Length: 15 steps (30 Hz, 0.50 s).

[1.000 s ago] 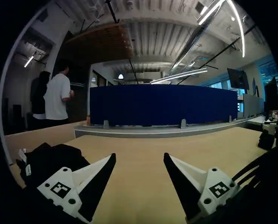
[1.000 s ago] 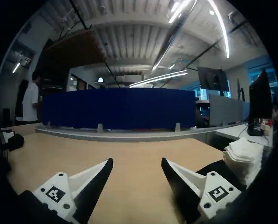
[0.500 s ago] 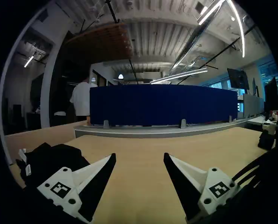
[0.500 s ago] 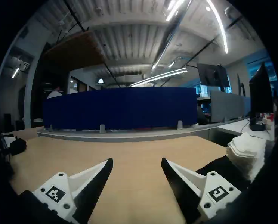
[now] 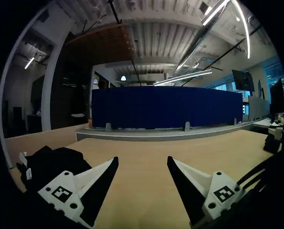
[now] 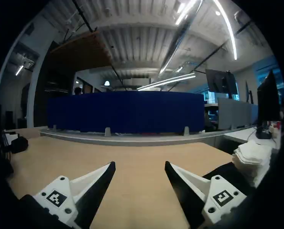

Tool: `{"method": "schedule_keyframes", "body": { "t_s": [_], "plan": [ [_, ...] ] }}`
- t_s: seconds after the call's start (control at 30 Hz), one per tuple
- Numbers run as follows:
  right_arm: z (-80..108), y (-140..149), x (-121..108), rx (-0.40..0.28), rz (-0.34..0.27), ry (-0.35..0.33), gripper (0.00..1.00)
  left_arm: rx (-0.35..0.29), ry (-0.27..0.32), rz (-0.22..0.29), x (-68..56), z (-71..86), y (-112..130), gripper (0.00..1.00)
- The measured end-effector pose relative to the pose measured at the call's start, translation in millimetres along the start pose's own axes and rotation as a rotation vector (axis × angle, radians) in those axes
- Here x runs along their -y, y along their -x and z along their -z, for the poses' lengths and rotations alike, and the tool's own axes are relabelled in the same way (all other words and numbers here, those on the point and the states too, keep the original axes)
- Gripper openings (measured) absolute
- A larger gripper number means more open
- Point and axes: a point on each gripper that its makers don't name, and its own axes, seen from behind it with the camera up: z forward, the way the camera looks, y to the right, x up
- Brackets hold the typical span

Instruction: Fold towel

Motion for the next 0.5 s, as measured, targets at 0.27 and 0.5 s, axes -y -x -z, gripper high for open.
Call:
{"method": "schedule_keyframes", "body": {
  "t_s": [0.27,0.5],
  "plan": [
    [1.5,-0.1,-0.2,-0.001,0.002,-0.002,1.00,0.000,0.000,0.000,-0.9,0.1,-0.5,0.95],
    [1.3,-0.7,-0.5,-0.001,0.002,-0.002,1.00,0.000,0.000,0.000,-1.2,0.6,-0.6,0.94]
  ]
}}
